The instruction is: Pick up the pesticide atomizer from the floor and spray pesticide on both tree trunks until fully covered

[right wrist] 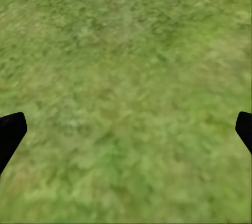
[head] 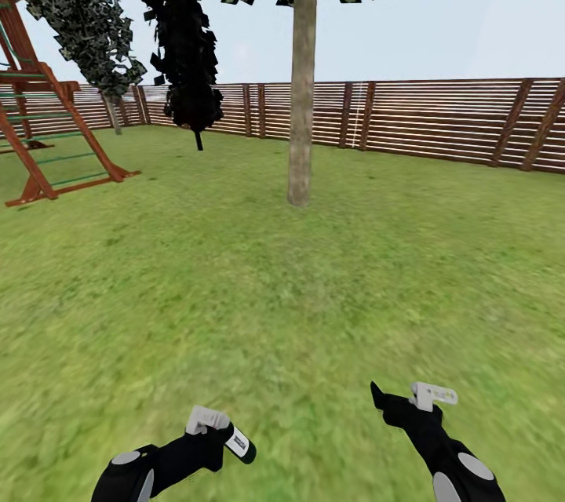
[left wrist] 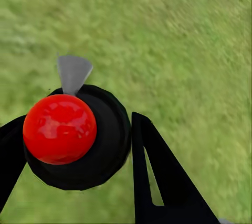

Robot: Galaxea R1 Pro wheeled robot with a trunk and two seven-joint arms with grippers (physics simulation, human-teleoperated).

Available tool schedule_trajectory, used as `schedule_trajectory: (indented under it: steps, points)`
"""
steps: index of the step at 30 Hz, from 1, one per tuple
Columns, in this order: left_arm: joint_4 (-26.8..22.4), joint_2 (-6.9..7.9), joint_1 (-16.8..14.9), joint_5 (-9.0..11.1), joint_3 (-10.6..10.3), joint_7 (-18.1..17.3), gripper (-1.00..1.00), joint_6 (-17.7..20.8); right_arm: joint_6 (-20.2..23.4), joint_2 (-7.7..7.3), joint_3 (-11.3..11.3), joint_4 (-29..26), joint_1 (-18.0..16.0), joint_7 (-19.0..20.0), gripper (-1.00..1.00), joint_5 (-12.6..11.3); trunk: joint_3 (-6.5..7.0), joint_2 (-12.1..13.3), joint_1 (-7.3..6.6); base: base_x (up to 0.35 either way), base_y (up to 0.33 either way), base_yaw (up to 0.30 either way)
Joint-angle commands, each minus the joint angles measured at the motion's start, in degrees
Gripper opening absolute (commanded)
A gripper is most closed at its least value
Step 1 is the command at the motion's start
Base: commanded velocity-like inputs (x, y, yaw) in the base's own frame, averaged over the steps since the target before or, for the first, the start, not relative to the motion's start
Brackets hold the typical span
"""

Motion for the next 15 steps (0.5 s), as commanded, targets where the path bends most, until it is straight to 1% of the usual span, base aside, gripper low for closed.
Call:
schedule_trajectory:
  steps: [1,15]
  points:
    - [-0.1,-0.08,0.0,-0.5,0.2,-0.4,-1.0,0.2,0.1,-0.06,0.1,-0.1,0.0,-0.6,1.0,-0.6,-0.04,0.0,0.03,0.342,0.0,0.0]
    - [-0.1,-0.08,0.0,-0.5,0.2,-0.4,-1.0,0.2,0.2,-0.06,0.1,-0.1,0.0,-0.6,1.0,-0.6,-0.04,0.0,0.03,0.342,0.0,0.0]
